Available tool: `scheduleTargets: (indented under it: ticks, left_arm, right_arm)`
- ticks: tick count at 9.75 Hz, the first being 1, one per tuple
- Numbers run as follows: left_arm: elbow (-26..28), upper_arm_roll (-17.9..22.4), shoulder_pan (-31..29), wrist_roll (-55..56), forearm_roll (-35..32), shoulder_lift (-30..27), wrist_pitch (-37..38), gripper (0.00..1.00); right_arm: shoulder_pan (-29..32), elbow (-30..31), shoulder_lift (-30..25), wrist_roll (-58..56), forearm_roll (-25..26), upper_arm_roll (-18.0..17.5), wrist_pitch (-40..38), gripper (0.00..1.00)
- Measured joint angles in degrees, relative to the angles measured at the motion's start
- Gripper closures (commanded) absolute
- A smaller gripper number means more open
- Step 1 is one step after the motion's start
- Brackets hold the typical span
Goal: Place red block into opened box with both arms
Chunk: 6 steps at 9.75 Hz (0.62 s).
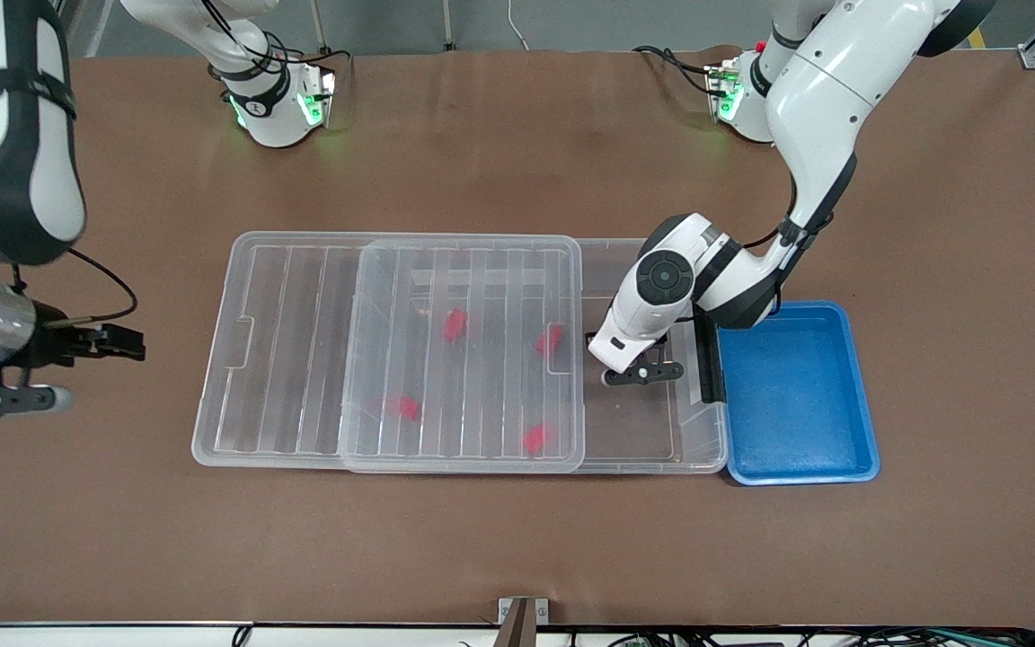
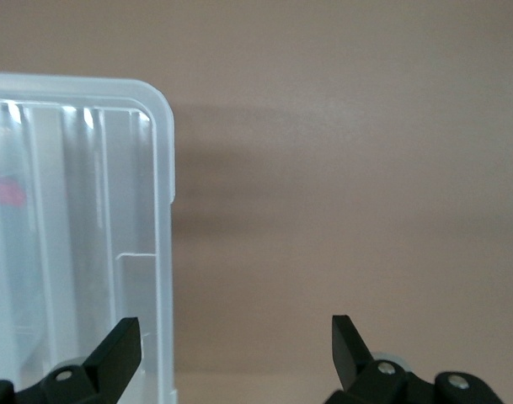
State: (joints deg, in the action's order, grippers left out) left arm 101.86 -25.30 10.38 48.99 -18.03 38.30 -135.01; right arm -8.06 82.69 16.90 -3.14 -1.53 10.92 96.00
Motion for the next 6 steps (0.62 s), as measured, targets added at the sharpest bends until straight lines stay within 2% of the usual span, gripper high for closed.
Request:
scheduleTargets:
  ticks: [1, 2, 3, 6]
  left_arm:
    - [0.0, 0.0, 0.0, 0.0, -0.6, 0.3, -0.4, 0.69]
    - [-0.1, 0.0, 0.0, 0.0, -1.0, 0.5, -0.8, 0.44]
    - [-0.1, 0.0, 0.0, 0.0, -1.1, 0.7, -0.9, 0.01]
    - [-1.1, 0.0, 0.0, 0.0, -1.4, 0.8, -1.0, 0.00]
  right_arm:
    - [0.0, 0.0, -1.9, 1.4, 0.0, 0.1, -1.0, 0.00]
    - [0.1, 0.1, -3.0, 2.0, 0.0, 0.3, -1.3, 0.00]
    - [0.1, 0.0, -3.9, 2.7, 0.0, 0.5, -1.8, 0.00]
    - [0.4, -0.1, -8.8, 4.1, 0.0, 1.8, -6.6, 0.00]
